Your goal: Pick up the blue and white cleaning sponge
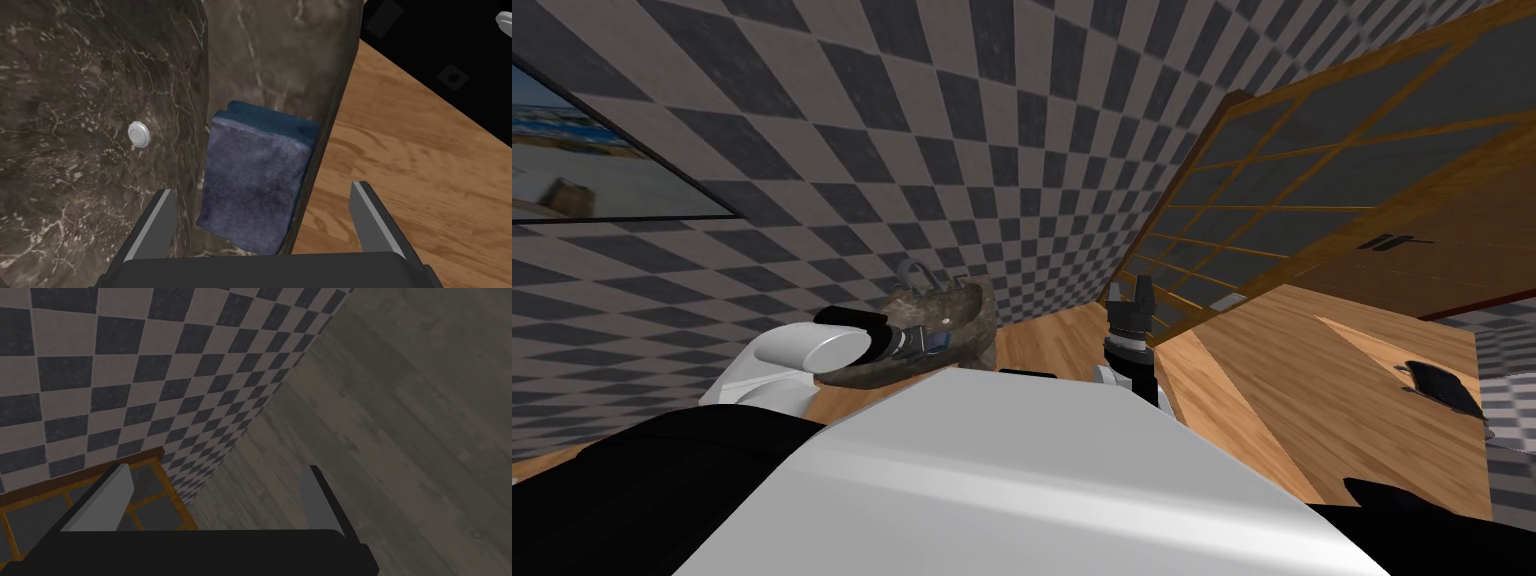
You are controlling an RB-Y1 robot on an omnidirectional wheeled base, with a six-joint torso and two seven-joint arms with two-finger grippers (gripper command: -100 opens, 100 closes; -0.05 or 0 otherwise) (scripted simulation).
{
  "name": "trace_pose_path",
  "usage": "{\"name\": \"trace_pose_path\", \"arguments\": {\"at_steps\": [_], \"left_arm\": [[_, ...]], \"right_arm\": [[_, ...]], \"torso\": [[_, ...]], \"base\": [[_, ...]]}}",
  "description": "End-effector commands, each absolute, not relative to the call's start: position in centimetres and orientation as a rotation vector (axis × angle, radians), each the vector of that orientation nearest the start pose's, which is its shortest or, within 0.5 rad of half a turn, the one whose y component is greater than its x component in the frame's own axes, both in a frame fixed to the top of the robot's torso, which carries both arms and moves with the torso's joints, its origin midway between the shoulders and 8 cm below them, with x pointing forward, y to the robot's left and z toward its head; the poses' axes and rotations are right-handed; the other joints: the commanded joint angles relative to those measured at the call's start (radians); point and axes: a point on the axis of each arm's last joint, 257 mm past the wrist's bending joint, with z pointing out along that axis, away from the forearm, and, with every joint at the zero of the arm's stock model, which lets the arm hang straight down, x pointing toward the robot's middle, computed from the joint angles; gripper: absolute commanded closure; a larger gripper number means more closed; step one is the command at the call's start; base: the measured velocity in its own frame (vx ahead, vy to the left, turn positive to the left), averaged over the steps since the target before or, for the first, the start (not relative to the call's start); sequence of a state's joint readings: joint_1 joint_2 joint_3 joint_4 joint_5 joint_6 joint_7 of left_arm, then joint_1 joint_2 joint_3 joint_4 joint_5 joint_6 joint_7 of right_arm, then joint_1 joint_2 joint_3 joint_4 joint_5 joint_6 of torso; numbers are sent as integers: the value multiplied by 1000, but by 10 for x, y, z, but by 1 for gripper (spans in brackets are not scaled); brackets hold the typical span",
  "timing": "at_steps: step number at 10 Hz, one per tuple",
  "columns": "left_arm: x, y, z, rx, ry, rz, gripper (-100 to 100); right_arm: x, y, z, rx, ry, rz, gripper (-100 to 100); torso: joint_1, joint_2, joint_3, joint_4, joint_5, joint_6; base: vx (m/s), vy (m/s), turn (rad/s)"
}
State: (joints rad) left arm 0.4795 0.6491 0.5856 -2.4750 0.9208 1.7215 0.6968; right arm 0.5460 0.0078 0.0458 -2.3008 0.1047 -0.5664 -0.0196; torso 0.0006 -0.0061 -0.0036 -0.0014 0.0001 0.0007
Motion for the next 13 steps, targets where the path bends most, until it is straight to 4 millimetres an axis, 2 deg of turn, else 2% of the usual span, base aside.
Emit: {"name": "trace_pose_path", "arguments": {"at_steps": [1,5,8,9,10,11,12,13], "left_arm": [[227,402,-233,-2582,1341,-468,-100],[203,379,-230,-2600,1445,-386,-100],[185,369,-229,-2599,1506,-315,-100],[182,367,-228,-2595,1521,-300,-100],[186,369,-228,-2596,1510,-315,-100],[185,369,-228,-2597,1512,-309,0],[191,374,-235,-2602,1503,-314,-100],[192,376,-237,-2603,1500,-315,-100]], "right_arm": [[329,-254,30,572,634,1298,0],[329,-254,30,572,634,1298,0],[329,-254,30,572,634,1298,0],[329,-254,30,572,634,1298,0],[329,-254,30,572,634,1298,0],[329,-254,30,572,634,1298,0],[329,-254,30,572,634,1298,0],[329,-254,30,572,634,1298,0]], "torso": [[0,0,0,0,0,0],[-1,1,0,0,0,0],[0,1,0,0,0,0],[1,0,0,0,0,0],[0,0,0,0,0,0],[0,2,1,0,0,0],[-1,4,2,1,0,0],[-2,5,3,1,0,0]], "base": [[59,10,-8],[69,9,-14],[67,24,-12],[79,23,-16],[35,8,-4],[6,2,0],[-12,-15,-43],[-30,-26,-35]]}}
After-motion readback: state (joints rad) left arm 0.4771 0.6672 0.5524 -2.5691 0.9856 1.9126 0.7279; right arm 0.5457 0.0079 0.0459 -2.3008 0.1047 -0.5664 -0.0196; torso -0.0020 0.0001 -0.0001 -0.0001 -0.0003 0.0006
